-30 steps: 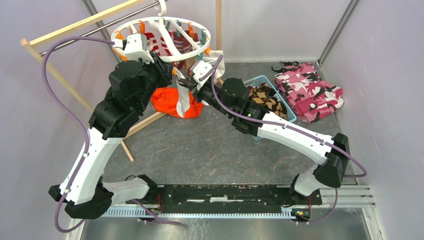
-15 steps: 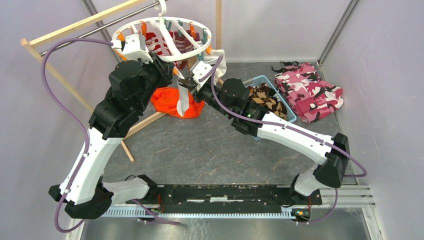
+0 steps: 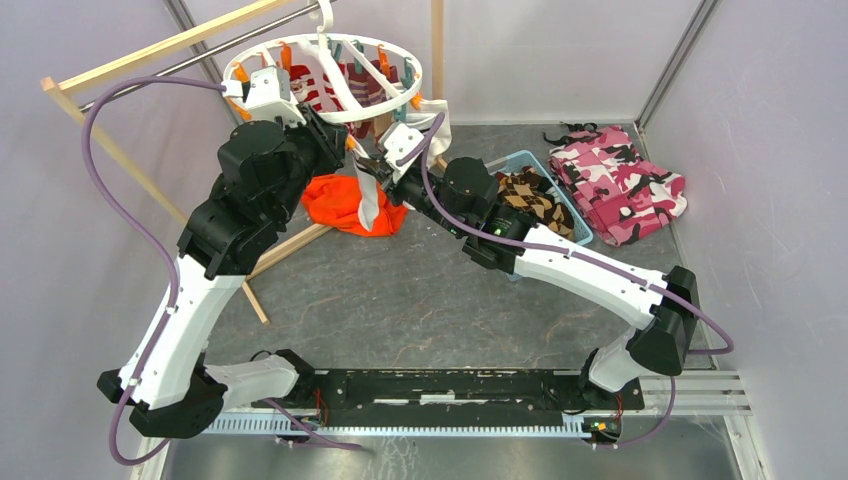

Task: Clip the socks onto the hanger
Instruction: Clamp the sock onto the hanger.

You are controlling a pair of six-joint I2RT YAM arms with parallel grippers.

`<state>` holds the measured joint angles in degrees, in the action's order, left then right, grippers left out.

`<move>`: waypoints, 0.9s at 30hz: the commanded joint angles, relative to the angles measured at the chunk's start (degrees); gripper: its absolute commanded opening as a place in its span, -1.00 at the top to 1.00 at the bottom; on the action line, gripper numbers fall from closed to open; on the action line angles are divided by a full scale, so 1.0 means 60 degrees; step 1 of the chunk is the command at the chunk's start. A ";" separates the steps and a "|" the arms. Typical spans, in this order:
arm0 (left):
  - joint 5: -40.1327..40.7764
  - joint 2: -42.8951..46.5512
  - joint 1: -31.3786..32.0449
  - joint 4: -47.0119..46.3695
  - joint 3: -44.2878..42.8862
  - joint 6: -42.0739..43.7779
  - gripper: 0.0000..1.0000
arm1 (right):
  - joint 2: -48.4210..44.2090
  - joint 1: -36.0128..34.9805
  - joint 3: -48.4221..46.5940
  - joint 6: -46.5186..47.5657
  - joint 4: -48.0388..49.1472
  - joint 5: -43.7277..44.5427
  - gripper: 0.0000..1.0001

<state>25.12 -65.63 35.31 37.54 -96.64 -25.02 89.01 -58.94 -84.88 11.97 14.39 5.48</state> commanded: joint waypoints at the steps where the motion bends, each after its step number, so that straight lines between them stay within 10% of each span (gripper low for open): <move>1: 0.0112 0.0054 -0.0061 -0.0320 -0.0074 -0.0426 0.88 | 0.0013 -0.0109 -0.0252 0.0130 0.0574 0.0080 1.00; 27: 0.0198 0.0200 -0.0068 -0.0536 0.0216 -0.0722 0.88 | 0.0290 -0.0328 -0.0717 0.0287 0.0794 0.0360 1.00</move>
<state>25.21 -65.36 35.31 37.06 -95.85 -26.76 90.26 -60.45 -85.89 13.37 16.03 6.50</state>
